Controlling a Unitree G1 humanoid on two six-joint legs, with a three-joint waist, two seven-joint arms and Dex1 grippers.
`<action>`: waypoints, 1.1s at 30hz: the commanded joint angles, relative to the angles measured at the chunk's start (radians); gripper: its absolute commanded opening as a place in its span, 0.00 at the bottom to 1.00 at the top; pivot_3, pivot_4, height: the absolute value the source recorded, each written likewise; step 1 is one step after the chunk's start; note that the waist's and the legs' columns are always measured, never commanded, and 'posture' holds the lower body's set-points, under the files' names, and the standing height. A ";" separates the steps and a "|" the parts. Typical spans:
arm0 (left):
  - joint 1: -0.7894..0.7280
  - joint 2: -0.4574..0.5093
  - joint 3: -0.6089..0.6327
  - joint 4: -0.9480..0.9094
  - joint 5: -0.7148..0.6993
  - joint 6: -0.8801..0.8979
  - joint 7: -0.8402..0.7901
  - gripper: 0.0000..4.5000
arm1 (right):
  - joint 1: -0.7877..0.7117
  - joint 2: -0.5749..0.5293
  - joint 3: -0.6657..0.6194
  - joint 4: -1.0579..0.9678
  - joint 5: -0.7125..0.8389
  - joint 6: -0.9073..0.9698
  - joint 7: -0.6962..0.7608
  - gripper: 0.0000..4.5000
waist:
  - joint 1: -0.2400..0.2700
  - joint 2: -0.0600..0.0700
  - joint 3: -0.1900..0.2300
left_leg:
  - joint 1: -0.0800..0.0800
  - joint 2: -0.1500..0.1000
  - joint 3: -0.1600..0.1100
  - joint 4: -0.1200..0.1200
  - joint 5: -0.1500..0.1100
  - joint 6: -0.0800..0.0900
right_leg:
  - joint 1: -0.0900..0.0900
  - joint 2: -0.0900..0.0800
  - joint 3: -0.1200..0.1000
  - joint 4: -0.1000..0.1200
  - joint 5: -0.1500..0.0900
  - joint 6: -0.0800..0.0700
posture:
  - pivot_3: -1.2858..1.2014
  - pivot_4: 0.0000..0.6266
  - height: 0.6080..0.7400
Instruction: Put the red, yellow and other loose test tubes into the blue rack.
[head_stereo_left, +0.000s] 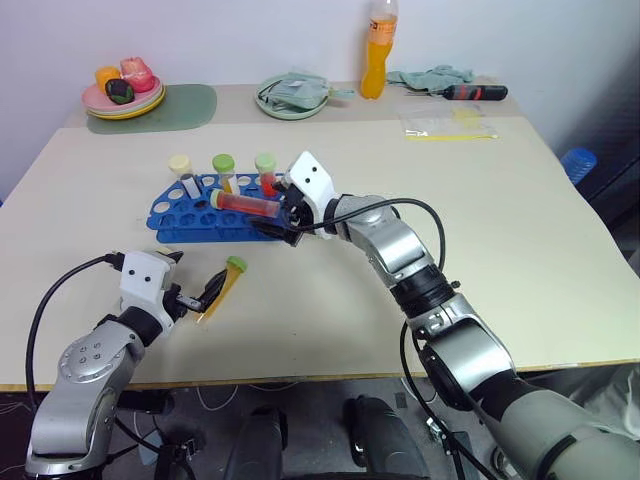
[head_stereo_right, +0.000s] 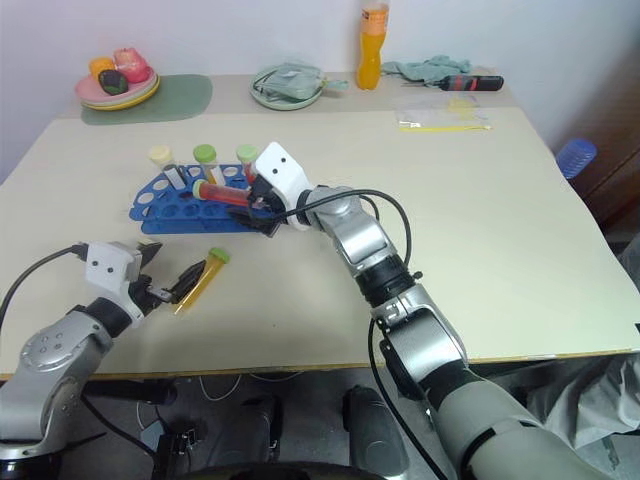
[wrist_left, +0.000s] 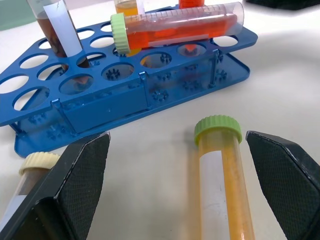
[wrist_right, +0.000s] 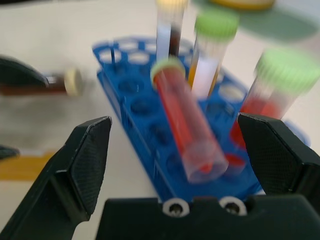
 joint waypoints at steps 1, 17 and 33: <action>0.017 -0.003 0.018 -0.001 0.003 -0.044 -0.014 1.00 | -0.066 0.036 -0.037 0.068 0.014 -0.002 -0.013 0.99 | -0.001 0.000 0.000 | 0.000 0.000 0.000 0.000 0.000 0.000 | 0.000 0.000 0.000 0.000 0.000 0.000 | 0.52 0.24 1.00; 0.038 -0.020 0.004 -0.010 0.011 -0.067 -0.006 1.00 | -0.122 0.081 -0.065 0.238 -0.019 -0.061 -0.054 0.20 | 0.000 0.000 0.000 | 0.000 0.000 0.000 0.000 0.000 0.000 | 0.000 0.000 0.000 0.000 0.000 0.000 | 0.52 0.24 1.00; 0.005 -0.024 -0.022 -0.049 0.007 -0.021 0.020 1.00 | 0.148 -0.080 -0.070 -0.281 0.021 -0.028 0.091 0.20 | 0.001 0.000 0.000 | -0.001 0.000 0.000 0.000 0.000 0.000 | 0.000 0.000 0.000 0.000 0.000 0.000 | 0.52 0.24 1.00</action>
